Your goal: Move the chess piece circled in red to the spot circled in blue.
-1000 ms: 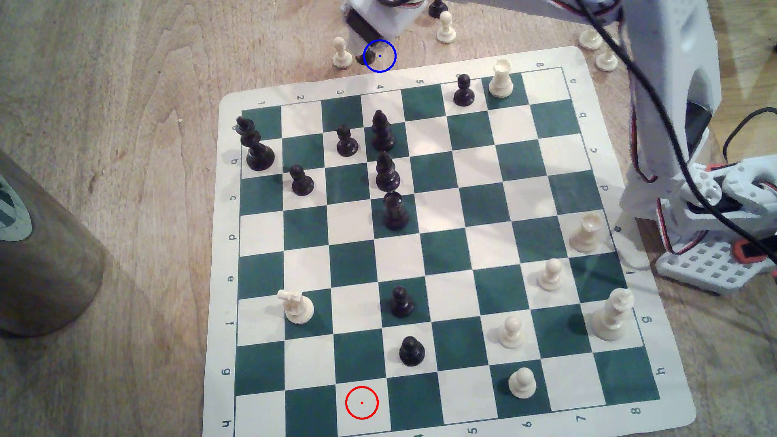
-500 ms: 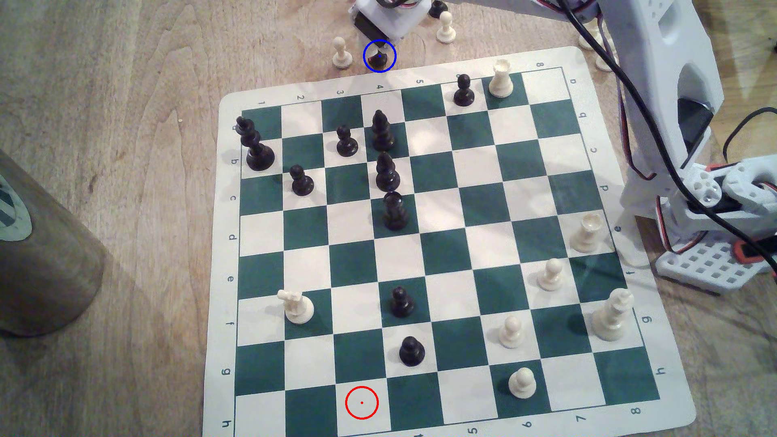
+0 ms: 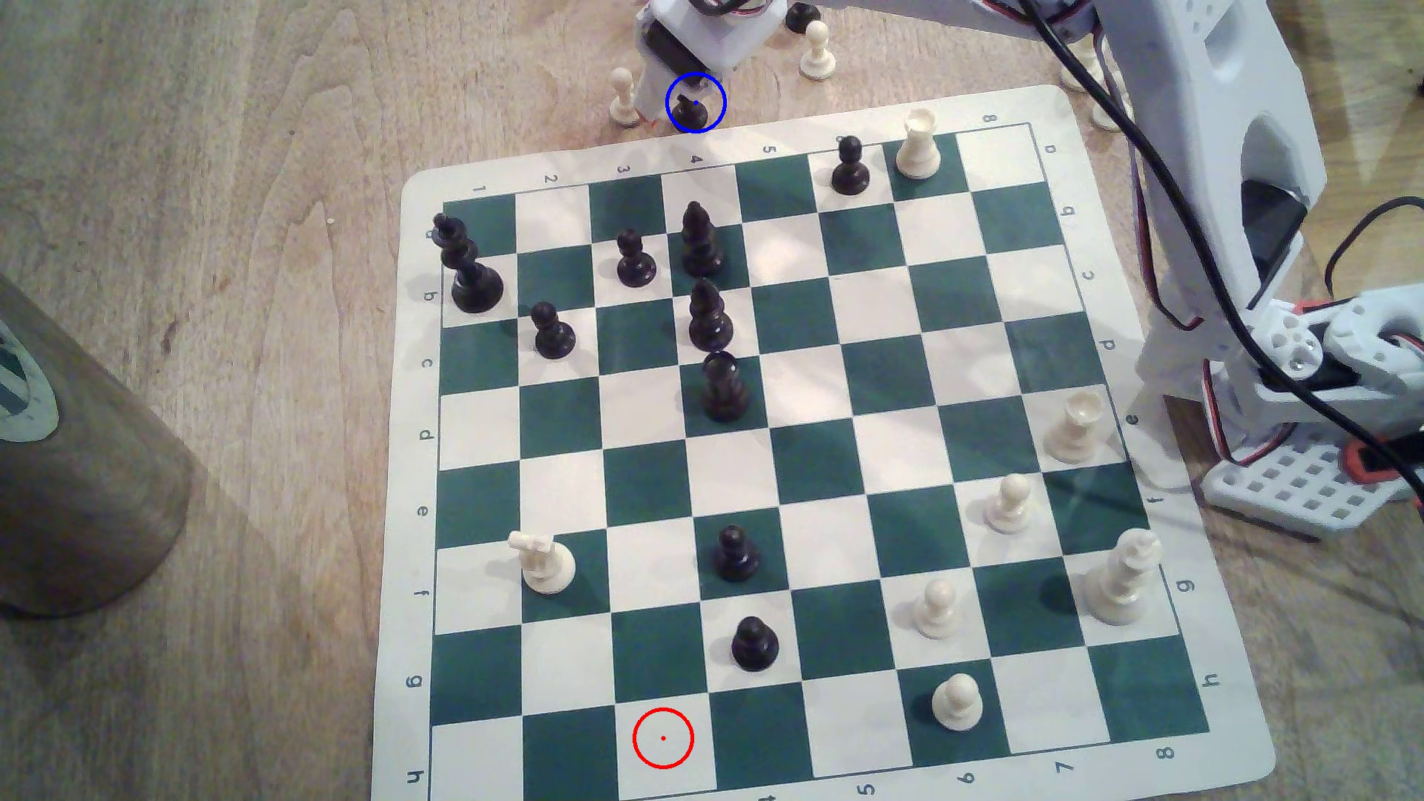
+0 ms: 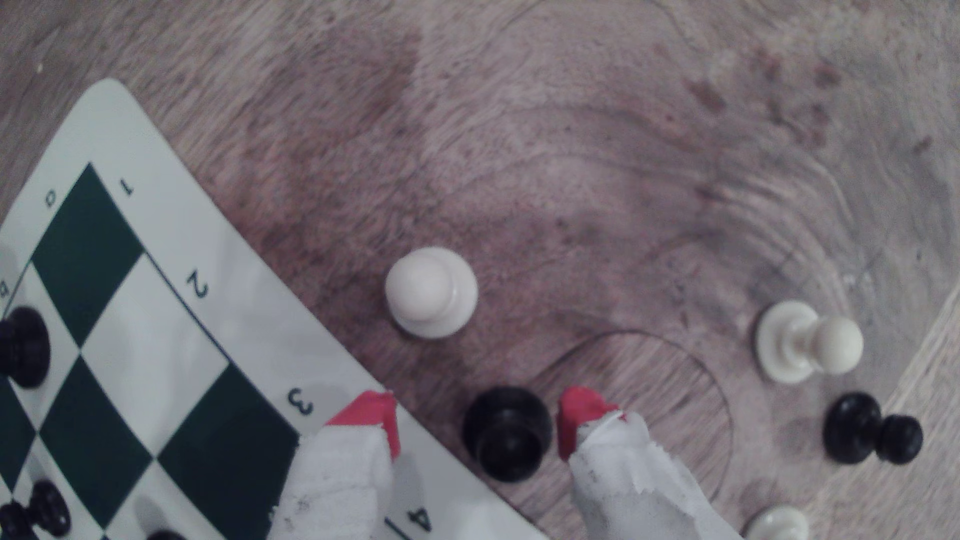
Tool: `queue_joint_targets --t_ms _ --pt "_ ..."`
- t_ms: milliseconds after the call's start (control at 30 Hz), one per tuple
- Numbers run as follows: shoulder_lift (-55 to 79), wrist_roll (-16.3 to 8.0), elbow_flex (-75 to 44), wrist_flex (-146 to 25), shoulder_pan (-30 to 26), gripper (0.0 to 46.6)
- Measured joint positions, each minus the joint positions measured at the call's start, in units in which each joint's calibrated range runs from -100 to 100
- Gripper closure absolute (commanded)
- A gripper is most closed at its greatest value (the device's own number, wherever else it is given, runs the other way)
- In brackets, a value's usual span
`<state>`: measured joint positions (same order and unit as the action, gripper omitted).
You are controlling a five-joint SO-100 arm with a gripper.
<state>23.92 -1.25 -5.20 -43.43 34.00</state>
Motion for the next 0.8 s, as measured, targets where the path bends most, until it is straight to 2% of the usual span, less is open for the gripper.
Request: queue_joint_targets --t_ms 400,667,800 --pt "-2.68 -0.24 0.36 -6.45 0.00 29.5" --pt "-17.93 -0.24 9.67 -15.22 -0.52 29.2" --pt "-28.49 -0.29 19.16 -17.93 -4.20 29.2"
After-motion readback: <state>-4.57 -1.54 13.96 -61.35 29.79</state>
